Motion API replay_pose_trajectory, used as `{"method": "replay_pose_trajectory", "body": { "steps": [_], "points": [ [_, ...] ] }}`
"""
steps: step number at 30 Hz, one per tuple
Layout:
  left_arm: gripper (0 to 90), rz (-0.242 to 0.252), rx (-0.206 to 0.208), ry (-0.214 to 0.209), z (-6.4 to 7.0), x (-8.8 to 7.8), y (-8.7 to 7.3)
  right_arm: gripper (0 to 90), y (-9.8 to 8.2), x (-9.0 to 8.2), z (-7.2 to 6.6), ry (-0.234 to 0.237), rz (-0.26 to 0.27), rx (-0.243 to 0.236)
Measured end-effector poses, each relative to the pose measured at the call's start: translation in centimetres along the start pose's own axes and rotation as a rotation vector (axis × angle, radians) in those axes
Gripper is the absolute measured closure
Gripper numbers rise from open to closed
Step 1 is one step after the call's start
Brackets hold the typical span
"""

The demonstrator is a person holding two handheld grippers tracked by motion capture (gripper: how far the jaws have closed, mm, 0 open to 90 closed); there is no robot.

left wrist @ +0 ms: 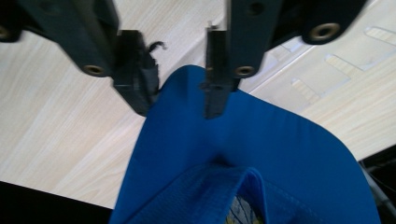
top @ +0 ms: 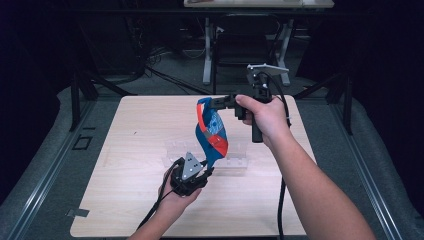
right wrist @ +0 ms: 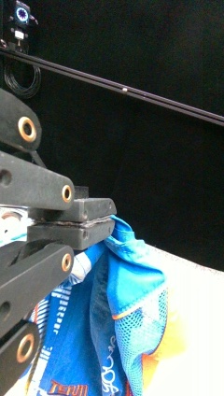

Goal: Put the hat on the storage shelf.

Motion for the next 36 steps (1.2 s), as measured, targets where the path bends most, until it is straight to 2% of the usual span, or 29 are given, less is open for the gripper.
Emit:
{"method": "replay_pose_trajectory", "body": {
  "steps": [4, 9, 11, 13, 18, 22, 28, 36],
  "points": [
    [84.6, -0.011, 0.002, 0.018, -0.7, -0.4, -0.4, 90.0, -0.1, 0.0, 0.1, -0.019, -0.005, -0.004],
    [88.0, -0.004, -0.012, 0.035, -2.1, -1.1, -1.0, 90.0, -0.1, 0.2, 0.0, -0.013, -0.003, -0.004],
    [88.2, 0.005, -0.036, 0.020, -2.5, -1.2, -1.1, 90.0, -0.1, 0.3, 0.0, -0.014, -0.006, -0.006],
    [88.3, 0.004, -0.042, 0.017, -2.8, -1.3, -1.3, 90.0, -0.1, 0.4, 0.0, -0.013, -0.006, -0.004],
    [88.5, 0.001, -0.059, -0.003, -3.1, -1.3, -1.5, 89.9, -0.1, 0.6, 0.1, -0.024, -0.010, -0.006],
    [88.5, -0.009, -0.069, 0.004, -3.4, -1.0, -1.6, 89.9, -0.2, 0.8, 0.5, -0.025, -0.014, 0.000],
    [88.5, -0.037, -0.070, 0.005, -3.2, -0.1, -2.2, 89.6, -0.5, 0.9, 1.8, -0.045, -0.015, 0.016],
    [88.5, -0.048, -0.089, 0.010, -3.2, 0.6, -2.7, 88.8, -0.6, 1.2, 3.3, -0.064, -0.017, 0.036]
  ]
}}
Point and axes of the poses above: each handheld gripper's, and its own axes: x roughly forward along the jaws, y roughly out of its top, z roughly to its right, the point moved 3 cm from there along x, roughly forward along the jaws, and after that the axes turned 2 degrees about x, right-handed, at the moved point
